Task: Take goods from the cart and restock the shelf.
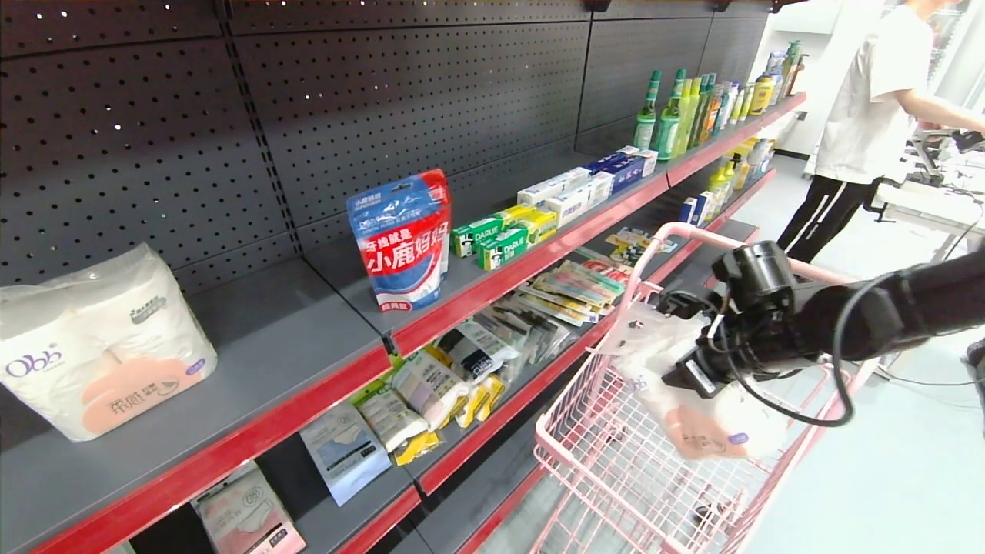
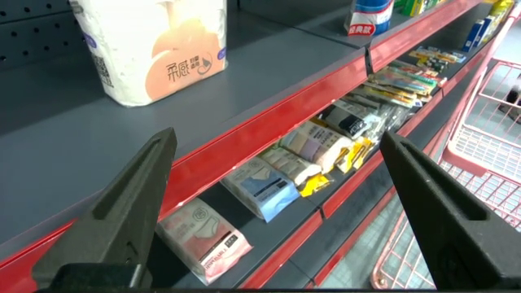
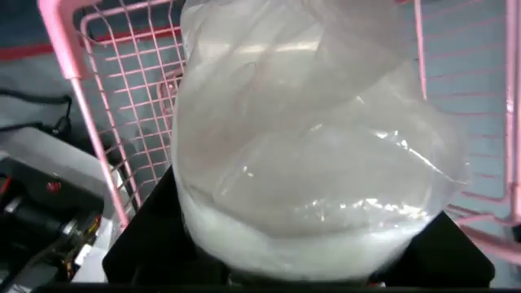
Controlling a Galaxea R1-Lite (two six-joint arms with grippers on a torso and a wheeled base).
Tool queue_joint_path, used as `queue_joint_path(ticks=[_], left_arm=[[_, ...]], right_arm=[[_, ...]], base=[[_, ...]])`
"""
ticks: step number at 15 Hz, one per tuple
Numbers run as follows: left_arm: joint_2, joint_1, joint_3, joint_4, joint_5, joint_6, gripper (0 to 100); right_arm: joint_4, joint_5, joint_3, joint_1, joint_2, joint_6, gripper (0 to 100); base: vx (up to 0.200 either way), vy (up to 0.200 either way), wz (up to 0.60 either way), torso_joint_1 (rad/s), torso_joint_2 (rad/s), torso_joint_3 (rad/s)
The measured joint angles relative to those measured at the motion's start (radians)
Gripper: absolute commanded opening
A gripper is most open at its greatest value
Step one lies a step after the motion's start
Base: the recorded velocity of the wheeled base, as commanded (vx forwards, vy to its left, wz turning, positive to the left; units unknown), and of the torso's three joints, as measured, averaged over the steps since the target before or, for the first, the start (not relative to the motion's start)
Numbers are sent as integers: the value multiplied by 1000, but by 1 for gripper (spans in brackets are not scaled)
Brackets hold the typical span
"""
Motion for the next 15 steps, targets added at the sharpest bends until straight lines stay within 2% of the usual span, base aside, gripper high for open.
queue_joint_path(ticks=[5,9,13,15], left_arm=[[0,0,0,0,-1,0,100],[0,0,0,0,-3,1,100],[0,0,-1,0,-3,1,100],[0,0,-1,0,-3,1,100]], right_arm=[[-9,-13,234,9,-496,93,0],[-6,-76,420,-8,-896,124,0],[22,-138,563,-111,-1237,135,0],[109,-145,598,-175,-1368,134,0]], base=[[0,0,0,0,0,0],[0,0,0,0,0,0],[0,0,0,0,0,0],[0,0,0,0,0,0]])
